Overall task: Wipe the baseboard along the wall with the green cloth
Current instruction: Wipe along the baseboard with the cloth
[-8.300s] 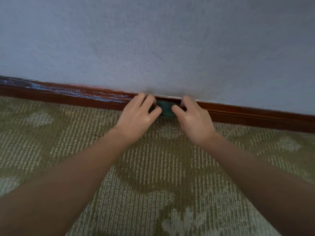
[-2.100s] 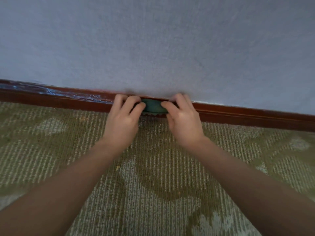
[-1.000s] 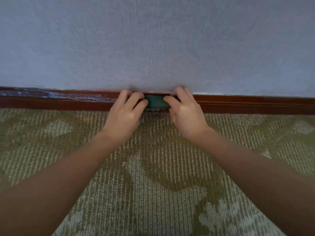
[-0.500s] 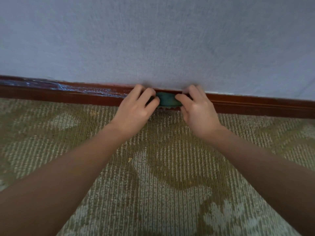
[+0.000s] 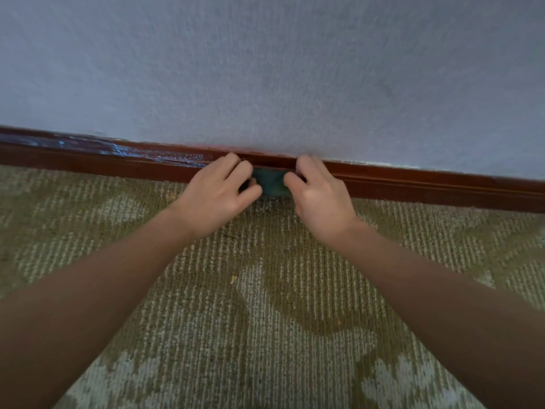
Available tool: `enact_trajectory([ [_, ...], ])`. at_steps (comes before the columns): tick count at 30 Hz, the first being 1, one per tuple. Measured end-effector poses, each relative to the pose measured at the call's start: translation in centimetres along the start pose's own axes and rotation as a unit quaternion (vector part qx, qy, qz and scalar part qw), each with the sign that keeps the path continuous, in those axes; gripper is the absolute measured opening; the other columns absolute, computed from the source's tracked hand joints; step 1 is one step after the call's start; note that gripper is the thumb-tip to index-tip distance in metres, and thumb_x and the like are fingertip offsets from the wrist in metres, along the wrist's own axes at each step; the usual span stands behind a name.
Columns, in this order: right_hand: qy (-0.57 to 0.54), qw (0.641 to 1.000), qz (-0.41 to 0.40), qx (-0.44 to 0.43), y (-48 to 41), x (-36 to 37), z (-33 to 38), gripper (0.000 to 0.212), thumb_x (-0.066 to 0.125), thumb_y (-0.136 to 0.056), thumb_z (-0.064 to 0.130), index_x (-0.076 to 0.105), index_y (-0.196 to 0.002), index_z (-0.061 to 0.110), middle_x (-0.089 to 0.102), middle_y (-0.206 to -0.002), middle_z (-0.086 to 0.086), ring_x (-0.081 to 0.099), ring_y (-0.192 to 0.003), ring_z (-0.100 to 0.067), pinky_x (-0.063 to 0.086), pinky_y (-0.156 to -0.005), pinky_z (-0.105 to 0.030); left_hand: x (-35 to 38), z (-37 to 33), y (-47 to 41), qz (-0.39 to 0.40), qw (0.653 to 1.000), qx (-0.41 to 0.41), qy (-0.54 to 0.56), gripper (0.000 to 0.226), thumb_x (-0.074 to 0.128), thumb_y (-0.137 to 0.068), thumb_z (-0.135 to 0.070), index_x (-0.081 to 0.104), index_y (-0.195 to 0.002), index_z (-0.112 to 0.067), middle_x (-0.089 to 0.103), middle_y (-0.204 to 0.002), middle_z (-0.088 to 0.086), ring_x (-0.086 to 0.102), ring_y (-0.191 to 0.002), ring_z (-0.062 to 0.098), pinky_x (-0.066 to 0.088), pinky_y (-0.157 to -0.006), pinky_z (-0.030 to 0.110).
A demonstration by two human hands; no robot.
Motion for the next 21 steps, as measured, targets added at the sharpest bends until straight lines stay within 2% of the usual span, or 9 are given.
enact_trajectory([
  [3, 0.025, 0.999, 0.004, -0.030, -0.3, 0.4, 0.5, 0.020, 0.068, -0.054, -0.018, 0.060, -0.064, -0.003, 0.057, -0.068, -0.020, 0.058, -0.064, -0.028, 0.022, -0.044, -0.019, 0.4, 0.4, 0.8, 0.005, 1.000, 0.016, -0.006, 0.022, 0.047, -0.084, 0.015, 0.063, -0.074, 0.004, 0.057, -0.069, 0.017, 0.054, -0.061, 0.028, 0.045, -0.051, 0.034],
  [5, 0.049, 0.997, 0.000, -0.062, -0.3, 0.4, 0.4, 0.013, 0.058, -0.061, -0.015, 0.062, -0.066, -0.004, 0.058, -0.068, -0.018, 0.058, -0.063, -0.027, 0.022, -0.044, -0.020, 0.5, 0.4, 0.7, -0.001, 1.000, 0.023, -0.012, 0.019, 0.050, -0.082, 0.015, 0.062, -0.073, 0.002, 0.055, -0.068, 0.016, 0.051, -0.062, 0.026, 0.041, -0.053, 0.033],
  [8, 0.071, 0.991, 0.002, -0.117, -0.5, 0.3, 0.2, 0.025, 0.039, -0.069, -0.007, 0.064, -0.068, -0.003, 0.059, -0.069, -0.015, 0.058, -0.064, -0.025, 0.024, -0.044, -0.022, 0.5, 0.6, 0.7, -0.011, 0.998, 0.053, -0.019, 0.018, 0.051, -0.081, 0.013, 0.059, -0.073, -0.001, 0.053, -0.070, 0.013, 0.043, -0.069, 0.025, 0.039, -0.058, 0.032],
  [10, 0.075, 0.988, 0.014, -0.132, -0.7, 0.6, 0.2, 0.027, 0.037, -0.070, -0.007, 0.064, -0.069, -0.003, 0.060, -0.070, -0.014, 0.058, -0.065, -0.025, 0.027, -0.043, -0.024, 0.5, 1.0, 0.8, -0.010, 0.998, 0.068, -0.014, 0.022, 0.046, -0.083, 0.012, 0.059, -0.072, -0.002, 0.054, -0.071, 0.013, 0.045, -0.070, 0.025, 0.042, -0.058, 0.033],
  [13, 0.084, 0.988, 0.027, -0.123, -0.9, 1.1, 0.6, 0.022, 0.041, -0.071, -0.008, 0.063, -0.068, -0.002, 0.059, -0.071, -0.015, 0.058, -0.065, -0.025, 0.024, -0.044, -0.023, 0.6, 1.1, 1.1, 0.005, 0.998, 0.061, -0.007, 0.024, 0.046, -0.083, 0.013, 0.060, -0.070, -0.002, 0.056, -0.070, 0.013, 0.053, -0.065, 0.026, 0.044, -0.057, 0.031],
  [15, 0.079, 0.992, 0.023, -0.100, -0.8, 1.1, 0.7, 0.014, 0.052, -0.067, -0.013, 0.062, -0.067, -0.002, 0.059, -0.070, -0.016, 0.058, -0.065, -0.026, 0.022, -0.045, -0.022, 0.5, 1.0, 1.3, 0.009, 0.999, 0.041, 0.002, 0.020, 0.049, -0.081, 0.014, 0.062, -0.073, 0.001, 0.057, -0.072, 0.014, 0.055, -0.065, 0.026, 0.045, -0.057, 0.032],
  [18, 0.045, 0.997, -0.013, -0.054, -0.6, 0.3, 0.2, 0.022, 0.068, -0.057, -0.020, 0.064, -0.073, -0.004, 0.056, -0.070, -0.017, 0.054, -0.064, -0.028, 0.022, -0.045, -0.021, -0.1, 1.0, 1.2, -0.010, 1.000, -0.009, 0.024, 0.018, 0.050, -0.080, 0.017, 0.064, -0.078, 0.006, 0.060, -0.076, 0.019, 0.057, -0.067, 0.030, 0.046, -0.058, 0.036],
  [21, 0.024, 0.998, -0.029, -0.044, -0.9, -0.1, 0.3, 0.025, 0.069, -0.055, -0.022, 0.062, -0.072, -0.005, 0.054, -0.070, -0.019, 0.053, -0.063, -0.029, 0.022, -0.045, -0.021, -0.4, 0.8, 0.8, -0.028, 0.998, -0.046, 0.028, 0.022, 0.046, -0.082, 0.017, 0.064, -0.079, 0.007, 0.063, -0.081, 0.022, 0.058, -0.069, 0.033, 0.046, -0.059, 0.037],
])
Point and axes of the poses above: each hand's wrist, its own y-axis away from the middle knuckle, its own x-axis out of the palm, z = x × y, the point moved 2 cm from there along -y, towards the middle knuckle
